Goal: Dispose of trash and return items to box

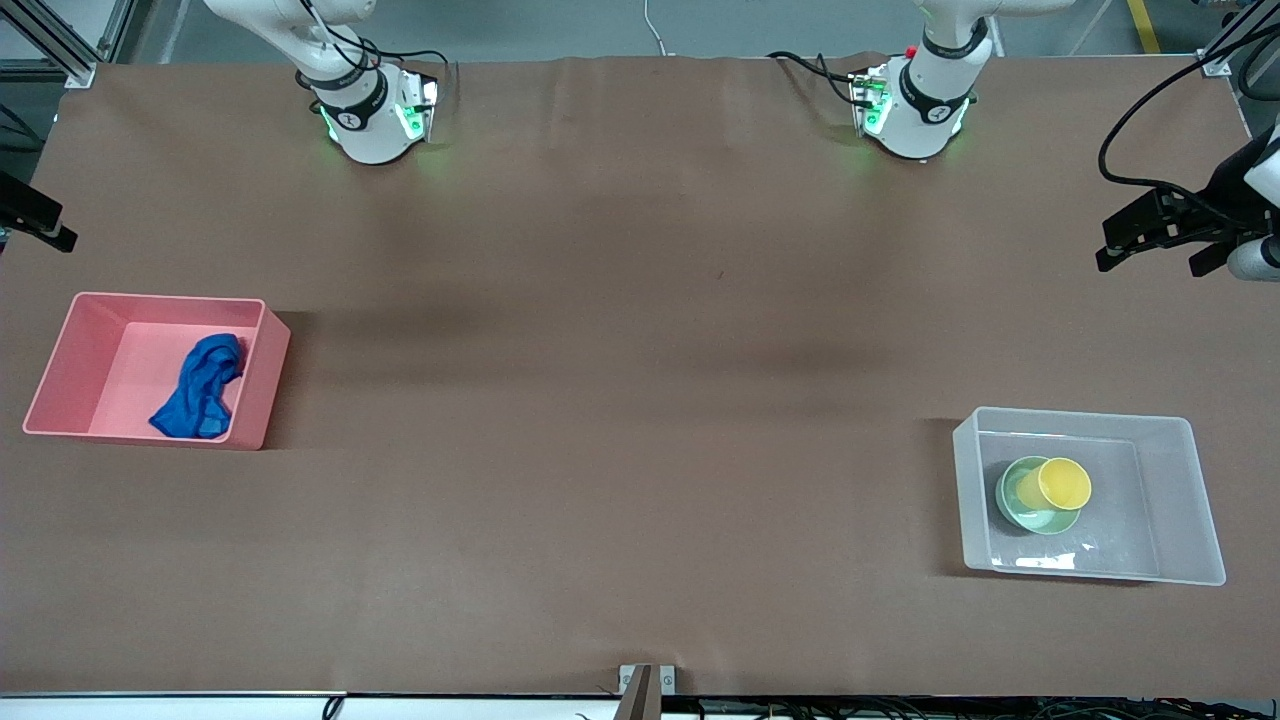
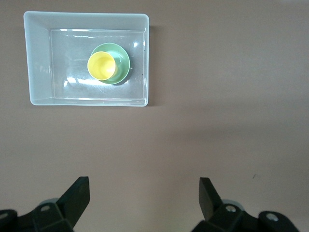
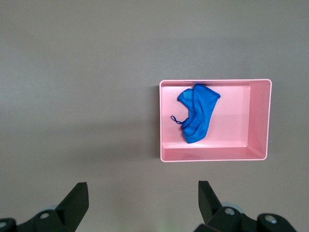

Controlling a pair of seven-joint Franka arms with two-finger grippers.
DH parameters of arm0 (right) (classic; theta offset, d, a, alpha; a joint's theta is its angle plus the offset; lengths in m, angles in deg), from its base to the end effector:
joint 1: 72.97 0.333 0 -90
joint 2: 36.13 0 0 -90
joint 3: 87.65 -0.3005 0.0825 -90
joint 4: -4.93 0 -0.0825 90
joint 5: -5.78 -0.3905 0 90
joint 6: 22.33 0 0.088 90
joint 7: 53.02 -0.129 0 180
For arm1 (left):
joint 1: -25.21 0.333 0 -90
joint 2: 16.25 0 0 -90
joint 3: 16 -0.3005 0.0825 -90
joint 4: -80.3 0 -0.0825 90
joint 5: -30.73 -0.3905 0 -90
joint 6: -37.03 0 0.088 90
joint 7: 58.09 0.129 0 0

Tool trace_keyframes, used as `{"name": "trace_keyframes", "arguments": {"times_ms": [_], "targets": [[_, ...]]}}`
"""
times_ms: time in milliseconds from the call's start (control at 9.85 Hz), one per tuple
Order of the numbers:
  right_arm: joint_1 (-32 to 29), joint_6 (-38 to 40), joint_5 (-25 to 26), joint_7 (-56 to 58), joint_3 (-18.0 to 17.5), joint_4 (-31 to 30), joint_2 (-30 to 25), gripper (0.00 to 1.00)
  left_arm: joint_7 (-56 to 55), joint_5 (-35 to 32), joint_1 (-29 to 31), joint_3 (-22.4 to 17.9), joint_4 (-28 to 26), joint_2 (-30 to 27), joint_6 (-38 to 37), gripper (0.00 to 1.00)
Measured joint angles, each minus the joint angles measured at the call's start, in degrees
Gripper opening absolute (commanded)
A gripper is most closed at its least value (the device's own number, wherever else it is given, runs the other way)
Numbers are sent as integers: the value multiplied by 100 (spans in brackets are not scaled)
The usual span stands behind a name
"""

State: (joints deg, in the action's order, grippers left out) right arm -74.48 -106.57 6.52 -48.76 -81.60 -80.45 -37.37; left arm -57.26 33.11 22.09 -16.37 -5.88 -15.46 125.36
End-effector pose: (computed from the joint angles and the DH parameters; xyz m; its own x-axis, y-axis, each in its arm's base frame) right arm 0.5392 -0.0740 0.6282 0.9983 -0.0588 0.0008 -0.0588 -0.9982 0.0107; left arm 0.5623 -0.0325 0.6086 0.9977 -0.0636 0.0244 -0.0646 -0.9971 0.0410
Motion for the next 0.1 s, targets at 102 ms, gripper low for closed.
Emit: {"name": "trace_keyframes", "arguments": {"times_ms": [102], "targets": [[0,0,0,0,0,0,0,100,0,-72,-3,6,-1,0,0,100]]}}
